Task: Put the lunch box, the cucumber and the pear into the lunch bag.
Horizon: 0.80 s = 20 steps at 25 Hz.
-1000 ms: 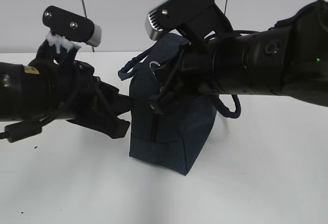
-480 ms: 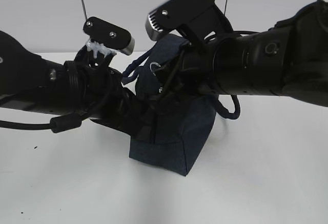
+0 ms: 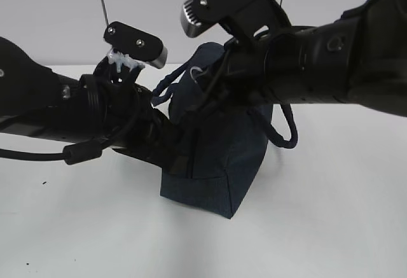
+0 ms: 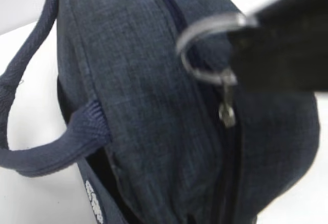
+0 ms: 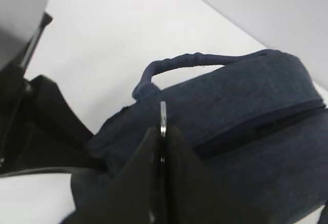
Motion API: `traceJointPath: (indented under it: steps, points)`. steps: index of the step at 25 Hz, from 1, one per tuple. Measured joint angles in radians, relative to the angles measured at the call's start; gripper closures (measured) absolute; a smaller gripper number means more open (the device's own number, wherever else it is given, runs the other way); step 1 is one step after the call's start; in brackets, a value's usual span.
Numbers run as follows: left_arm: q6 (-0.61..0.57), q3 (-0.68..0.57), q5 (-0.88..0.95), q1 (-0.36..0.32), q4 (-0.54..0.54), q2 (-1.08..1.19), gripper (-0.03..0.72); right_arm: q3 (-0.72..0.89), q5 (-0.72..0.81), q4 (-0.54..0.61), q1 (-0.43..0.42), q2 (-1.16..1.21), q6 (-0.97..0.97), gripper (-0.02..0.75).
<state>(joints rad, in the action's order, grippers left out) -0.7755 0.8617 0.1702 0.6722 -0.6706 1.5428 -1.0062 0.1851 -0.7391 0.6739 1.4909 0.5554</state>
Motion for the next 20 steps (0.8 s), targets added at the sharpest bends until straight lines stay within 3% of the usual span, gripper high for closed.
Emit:
traceJointPath:
  steps: [5, 20]
  points:
    - [0.000, 0.002, 0.009, 0.000, -0.002, 0.000, 0.697, -0.048, 0.041, -0.002, -0.068, 0.004, 0.006, 0.732]
    - [-0.002, -0.019, 0.077, 0.000, -0.031, -0.052, 0.697, -0.172, -0.036, -0.007, -0.301, 0.163, 0.021, 0.732]
